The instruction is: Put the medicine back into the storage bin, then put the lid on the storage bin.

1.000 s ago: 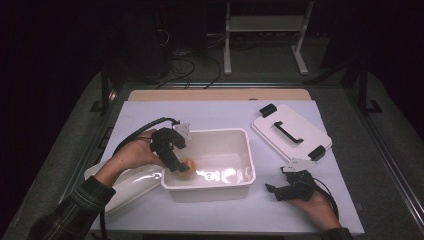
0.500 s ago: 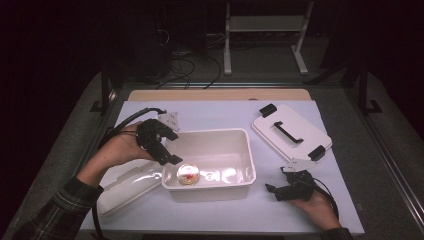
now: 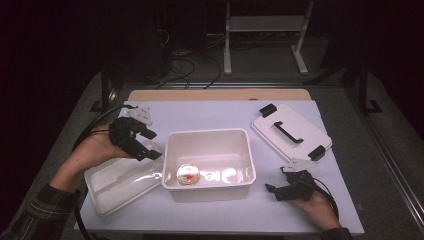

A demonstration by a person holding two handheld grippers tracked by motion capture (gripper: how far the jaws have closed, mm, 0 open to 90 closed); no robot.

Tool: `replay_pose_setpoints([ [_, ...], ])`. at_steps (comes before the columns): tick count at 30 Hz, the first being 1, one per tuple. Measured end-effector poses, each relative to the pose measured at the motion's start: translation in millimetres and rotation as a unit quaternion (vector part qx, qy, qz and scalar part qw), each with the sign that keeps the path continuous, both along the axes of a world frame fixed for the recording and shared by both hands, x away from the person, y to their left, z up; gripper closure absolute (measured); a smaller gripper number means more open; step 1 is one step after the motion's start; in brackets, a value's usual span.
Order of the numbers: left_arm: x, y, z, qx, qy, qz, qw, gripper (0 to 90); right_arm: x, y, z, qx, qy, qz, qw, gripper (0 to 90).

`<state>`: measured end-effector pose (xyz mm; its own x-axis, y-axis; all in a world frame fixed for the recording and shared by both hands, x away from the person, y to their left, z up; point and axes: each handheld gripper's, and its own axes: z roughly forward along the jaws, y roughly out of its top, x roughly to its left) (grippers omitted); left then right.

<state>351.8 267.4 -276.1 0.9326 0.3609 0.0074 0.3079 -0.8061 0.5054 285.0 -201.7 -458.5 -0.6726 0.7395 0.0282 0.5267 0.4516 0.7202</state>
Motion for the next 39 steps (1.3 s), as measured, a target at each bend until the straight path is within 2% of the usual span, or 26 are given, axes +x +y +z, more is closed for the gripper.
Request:
replay_pose_setpoints([
  [3,-0.7,11.4,-2.0,-0.005,0.003,0.017,0.9998,30.8,-0.1,0.0,0.1,0.0,0.0,0.0,1.0,15.0],
  [8,-0.9,31.2,-10.3,-0.001,0.006,0.047,0.9989,34.2,0.0,0.0,0.0,0.0,0.0,0.0,1.0,15.0],
  [14,-1.1,51.1,-23.3,0.014,0.005,0.08,0.9967,34.7,0.0,0.0,0.0,0.0,0.0,0.0,1.0,14.9],
  [19,-3.6,67.4,-40.6,0.021,0.003,0.104,0.9943,37.0,0.0,0.0,0.0,0.0,0.0,0.0,1.0,15.0],
  [22,-4.9,77.3,-56.5,0.022,0.009,0.119,0.9926,39.8,0.0,0.0,0.0,0.0,0.0,0.0,1.0,15.0],
  [31,-4.4,88.9,-85.8,0.033,0.02,0.137,0.9899,46.0,0.0,0.0,0.0,0.0,0.0,0.0,1.0,15.0],
  [35,-4.3,89.2,-98.4,0.035,0.028,0.135,0.9898,52.0,0.0,0.0,0.0,0.0,0.0,0.0,1.0,15.0],
  [37,-5.9,87.8,-105.0,0.041,0.021,0.132,0.9902,54.8,0.0,0.0,0.0,0.0,0.0,0.0,1.0,15.0],
  [39,-6.4,86.6,-111.8,0.043,0.027,0.132,0.99,56.1,0.0,0.0,0.0,0.0,0.0,0.0,1.0,15.0],
])
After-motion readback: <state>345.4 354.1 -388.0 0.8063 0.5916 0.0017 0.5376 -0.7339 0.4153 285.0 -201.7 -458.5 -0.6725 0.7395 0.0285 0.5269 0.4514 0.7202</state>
